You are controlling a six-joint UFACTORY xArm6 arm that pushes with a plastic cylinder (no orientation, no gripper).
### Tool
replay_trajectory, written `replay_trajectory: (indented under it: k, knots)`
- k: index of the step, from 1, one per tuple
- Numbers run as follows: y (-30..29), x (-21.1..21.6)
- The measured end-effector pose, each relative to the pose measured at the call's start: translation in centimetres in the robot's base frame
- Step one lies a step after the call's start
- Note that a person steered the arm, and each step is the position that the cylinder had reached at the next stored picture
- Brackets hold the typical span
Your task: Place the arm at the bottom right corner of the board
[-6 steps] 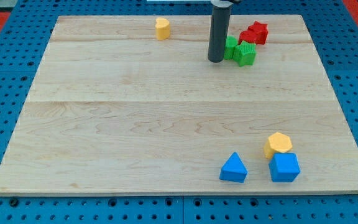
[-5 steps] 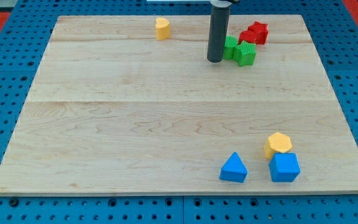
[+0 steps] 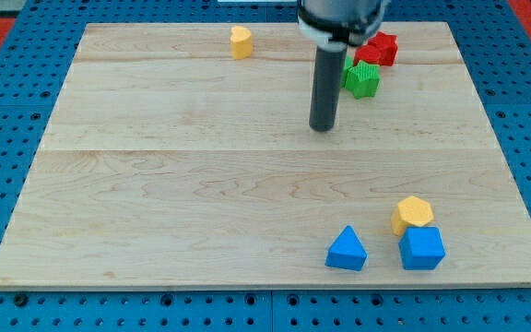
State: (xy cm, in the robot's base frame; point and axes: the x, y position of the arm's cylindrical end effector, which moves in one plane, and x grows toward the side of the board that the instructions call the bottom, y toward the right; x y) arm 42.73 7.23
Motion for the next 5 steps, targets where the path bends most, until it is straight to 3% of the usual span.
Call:
replay_trajectory:
  k: [1, 2, 3, 4, 5]
  knots:
    - [10.4, 4.1]
    - [20.6, 4.7]
    - [22.7, 13.3]
    - [16.8, 18.5]
    - [8.8, 18.5]
